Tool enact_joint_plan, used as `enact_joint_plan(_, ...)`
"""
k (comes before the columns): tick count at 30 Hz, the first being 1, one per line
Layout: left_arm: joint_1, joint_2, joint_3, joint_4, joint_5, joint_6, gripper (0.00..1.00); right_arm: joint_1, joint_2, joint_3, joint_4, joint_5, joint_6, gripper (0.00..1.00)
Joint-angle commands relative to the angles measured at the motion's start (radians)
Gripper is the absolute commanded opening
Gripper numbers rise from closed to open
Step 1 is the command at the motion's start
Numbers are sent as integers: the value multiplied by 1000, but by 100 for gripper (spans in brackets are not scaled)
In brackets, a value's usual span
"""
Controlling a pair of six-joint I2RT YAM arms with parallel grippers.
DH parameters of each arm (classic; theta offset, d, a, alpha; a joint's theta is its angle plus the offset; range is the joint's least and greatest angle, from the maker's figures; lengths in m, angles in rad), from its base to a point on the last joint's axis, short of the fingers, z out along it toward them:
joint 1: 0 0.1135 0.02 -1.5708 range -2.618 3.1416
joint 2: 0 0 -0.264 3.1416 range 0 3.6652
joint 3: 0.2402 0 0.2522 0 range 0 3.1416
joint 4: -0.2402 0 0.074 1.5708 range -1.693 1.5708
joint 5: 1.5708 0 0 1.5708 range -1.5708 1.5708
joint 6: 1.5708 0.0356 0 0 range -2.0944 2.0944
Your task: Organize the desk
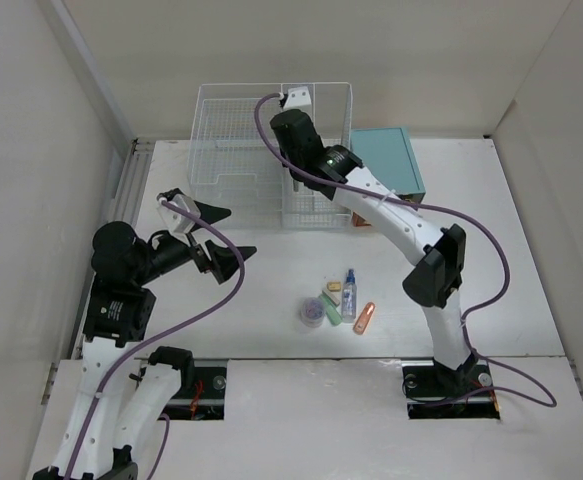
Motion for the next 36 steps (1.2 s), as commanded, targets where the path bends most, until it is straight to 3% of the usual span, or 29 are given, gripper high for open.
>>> enact_joint_plan(1,2,-19,-1,51,27,-6,98,-44,-11,62,120,-21,36,0)
enact_joint_plan(13,2,-19,-11,51,27,-6,98,-104,-1,32,68,-165,76,1)
enact_joint_plan(15,2,-19,-11,51,27,-6,98,-115,-1,32,59,-194,86,5)
enact_joint_plan(20,2,-19,-11,51,27,-6,98,-115,17,32,50,-237,86,20)
enact_joint_plan(28,2,-19,-20,51,27,-6,98,-124,48,88,50,-257,67,62)
enact_joint_plan(32,2,-19,-20,51,27,3,98,-124,48,108,50,-266,47,72)
enact_joint_plan(36,2,-19,-20,51,18,3,98,-124,5,128,68,-253,-15,73)
